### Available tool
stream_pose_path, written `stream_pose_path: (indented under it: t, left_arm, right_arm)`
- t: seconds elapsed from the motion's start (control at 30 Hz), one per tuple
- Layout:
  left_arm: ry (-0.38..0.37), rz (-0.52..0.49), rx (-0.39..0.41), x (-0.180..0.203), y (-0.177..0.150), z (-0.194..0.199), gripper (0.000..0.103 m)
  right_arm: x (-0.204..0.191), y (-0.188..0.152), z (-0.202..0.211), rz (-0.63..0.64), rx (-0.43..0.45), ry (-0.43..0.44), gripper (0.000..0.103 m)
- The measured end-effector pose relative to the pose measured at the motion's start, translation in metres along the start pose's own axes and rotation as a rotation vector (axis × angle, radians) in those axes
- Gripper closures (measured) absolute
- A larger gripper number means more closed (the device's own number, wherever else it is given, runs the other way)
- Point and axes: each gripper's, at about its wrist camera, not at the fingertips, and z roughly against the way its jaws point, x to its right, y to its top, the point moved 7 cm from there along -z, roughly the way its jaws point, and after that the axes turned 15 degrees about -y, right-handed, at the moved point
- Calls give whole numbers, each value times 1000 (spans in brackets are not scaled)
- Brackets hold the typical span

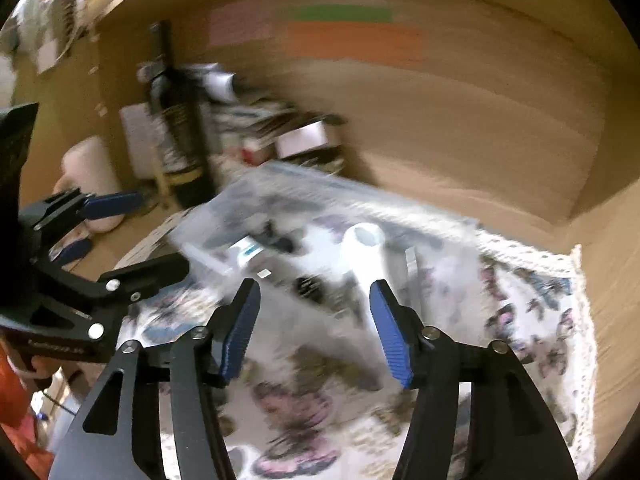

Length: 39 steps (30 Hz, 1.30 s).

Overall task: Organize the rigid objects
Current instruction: 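Lower grinder into clear box with left tool while right drops tube, then grasp small black item with left tool while right grasps black-and-gold bottle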

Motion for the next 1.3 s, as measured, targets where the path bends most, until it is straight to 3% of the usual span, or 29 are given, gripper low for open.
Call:
stream_pose_path:
  t: [0.23,0.5,0.6,0.67,0.73,1.1,1.2,1.3]
  left_arm:
    - [15,57,-63,-22,-45,8,10]
    - [-27,100,-111,-24,-77,4,12]
    - [-46,101,-120,-19,-80,3,15]
    - [-61,96,-125,-15,-80,1,19]
    - [-81,89,-140,-7,-82,-2,24]
    - [-187,3,-226,50,-87,-31,37]
    - [-205,-24,-259,63,-93,-43,46]
    - [-187,-60,-253,66,-92,-50,69]
  right_arm:
    - [-54,-32,-28,108,-128,97,48]
    - [-75,-43,-56,157,-236,168,49]
    - [-72,-46,-64,167,-252,137,62]
    - [-69,-47,-63,157,-237,119,76]
    - [-62,-49,-58,135,-235,118,80]
    - [0,-60,-9,10,-130,14,82]
    - [15,-58,5,-29,-100,2,82]
    - [25,-57,16,-57,-67,-9,82]
